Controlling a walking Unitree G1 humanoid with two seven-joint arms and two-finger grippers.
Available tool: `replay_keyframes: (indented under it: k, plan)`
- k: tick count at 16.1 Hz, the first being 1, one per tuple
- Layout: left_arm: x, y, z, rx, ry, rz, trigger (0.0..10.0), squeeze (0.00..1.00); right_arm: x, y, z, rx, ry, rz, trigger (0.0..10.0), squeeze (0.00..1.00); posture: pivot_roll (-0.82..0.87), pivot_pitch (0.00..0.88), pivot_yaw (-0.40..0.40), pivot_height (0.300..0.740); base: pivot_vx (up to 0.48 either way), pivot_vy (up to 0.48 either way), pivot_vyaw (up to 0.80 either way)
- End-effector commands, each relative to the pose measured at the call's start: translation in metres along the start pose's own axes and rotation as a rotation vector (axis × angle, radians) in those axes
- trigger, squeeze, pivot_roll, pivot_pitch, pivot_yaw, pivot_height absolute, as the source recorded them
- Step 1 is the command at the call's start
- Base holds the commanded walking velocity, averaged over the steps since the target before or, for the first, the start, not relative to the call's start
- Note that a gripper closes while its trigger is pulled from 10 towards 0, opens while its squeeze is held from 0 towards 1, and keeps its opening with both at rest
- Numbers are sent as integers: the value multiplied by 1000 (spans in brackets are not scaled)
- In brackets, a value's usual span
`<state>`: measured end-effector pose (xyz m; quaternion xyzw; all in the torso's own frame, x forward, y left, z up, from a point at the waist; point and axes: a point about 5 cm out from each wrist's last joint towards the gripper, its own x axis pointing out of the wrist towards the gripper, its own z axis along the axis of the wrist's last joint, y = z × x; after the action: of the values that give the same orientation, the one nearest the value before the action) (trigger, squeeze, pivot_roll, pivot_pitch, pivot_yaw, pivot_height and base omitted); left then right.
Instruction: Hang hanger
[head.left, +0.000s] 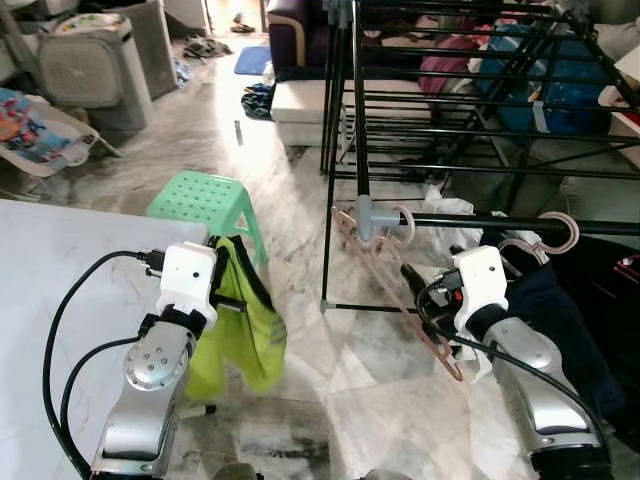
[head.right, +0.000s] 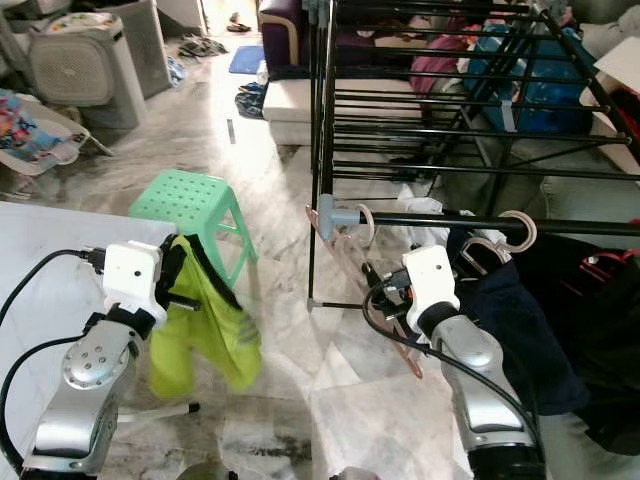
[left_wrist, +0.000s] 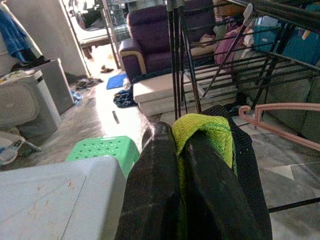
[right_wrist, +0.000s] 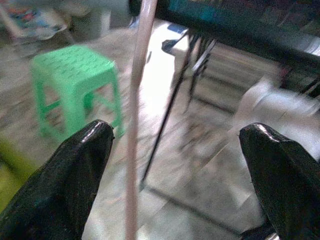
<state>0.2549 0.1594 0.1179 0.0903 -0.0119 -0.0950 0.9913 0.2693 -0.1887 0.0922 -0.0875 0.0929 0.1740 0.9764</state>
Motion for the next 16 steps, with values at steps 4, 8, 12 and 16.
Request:
replay_keyframes:
  k: [4, 8, 12, 16]
  plan:
    - [2, -2, 7, 11, -14, -14, 10000, 0, -9, 0, -17, 116, 131, 101, 10000, 0, 10, 35, -2, 740, 0, 0, 0]
    - [-4, 3, 3, 36, 26, -19, 10000, 0, 7, -9, -19, 150, 211, 212, 10000, 0, 22, 44, 22, 740, 0, 0, 0]
    - [-21, 20, -2, 108, 71, 13, 10000, 0, 29, -21, -16, 100, 288, 219, 10000, 0, 68, 49, 40, 740, 0, 0, 0]
    - [-23, 23, -1, 133, 77, 20, 10000, 0, 37, -14, -27, 91, 387, 272, 10000, 0, 85, 49, 53, 740, 0, 0, 0]
